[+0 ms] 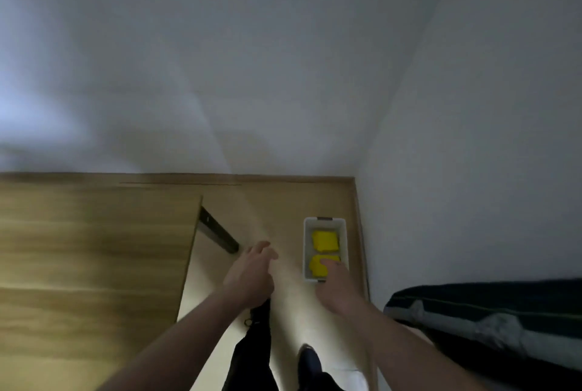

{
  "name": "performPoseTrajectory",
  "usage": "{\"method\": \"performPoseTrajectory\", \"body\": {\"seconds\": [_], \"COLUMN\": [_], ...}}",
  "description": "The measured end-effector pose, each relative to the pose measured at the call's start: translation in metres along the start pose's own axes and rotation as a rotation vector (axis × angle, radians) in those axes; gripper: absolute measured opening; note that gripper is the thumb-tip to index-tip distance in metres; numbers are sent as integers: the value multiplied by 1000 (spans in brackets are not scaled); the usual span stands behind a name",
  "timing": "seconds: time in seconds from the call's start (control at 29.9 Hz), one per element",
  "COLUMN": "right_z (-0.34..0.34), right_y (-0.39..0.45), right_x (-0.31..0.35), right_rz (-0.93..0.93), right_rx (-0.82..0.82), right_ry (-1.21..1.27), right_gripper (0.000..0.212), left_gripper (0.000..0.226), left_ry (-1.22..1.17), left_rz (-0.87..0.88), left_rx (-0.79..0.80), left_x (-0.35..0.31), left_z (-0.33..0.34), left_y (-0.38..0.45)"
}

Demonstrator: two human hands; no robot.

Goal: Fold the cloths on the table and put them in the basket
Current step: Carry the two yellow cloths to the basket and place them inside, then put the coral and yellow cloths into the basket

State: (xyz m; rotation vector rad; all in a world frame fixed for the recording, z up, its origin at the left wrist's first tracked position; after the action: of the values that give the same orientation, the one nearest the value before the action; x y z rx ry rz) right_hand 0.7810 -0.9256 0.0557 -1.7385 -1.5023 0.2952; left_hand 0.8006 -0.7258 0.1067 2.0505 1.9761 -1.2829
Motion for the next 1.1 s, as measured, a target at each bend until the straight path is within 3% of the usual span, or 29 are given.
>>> {"method": "performPoseTrajectory", "body": {"seconds": [0.3,0.47,0.77,0.97,1.1], "right_z": [19,48,189,287,336], "right_y": [-95,-159,-309,-397,-443], "right_x": [72,119,187,170,151], "right_rz": [-272,-418,-602,-568,-579], "right_rx": [-65,-47,-116,-38,-11], "right_ry": [-190,-179,-181,-138,-107], "right_gripper": [56,61,57,56,55], "left_gripper": [58,57,56,52,47], "left_ry": [-139,-181,-219,-312,-348], "left_rz": [-129,-189,-248,-271,-274], "left_rx": [-248,-375,-465,-434,-519], "left_x": [41,84,200,277,314], "left_z": [-5,2,51,99,121], "left_y": [-190,-277,-470,-579,-647]}}
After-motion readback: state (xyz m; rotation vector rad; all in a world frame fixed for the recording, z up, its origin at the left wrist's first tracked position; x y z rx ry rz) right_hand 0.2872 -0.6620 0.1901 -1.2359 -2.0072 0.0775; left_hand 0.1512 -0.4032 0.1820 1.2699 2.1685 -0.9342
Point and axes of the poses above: each hand's wrist, its own y-axis towards the middle knuckle, its own z-axis out of the palm, x = y × z, the point moved 5 cm from there along y, towards the middle knuckle, and after that the axes turned 13 degrees about -y, right-handed, at the moved point
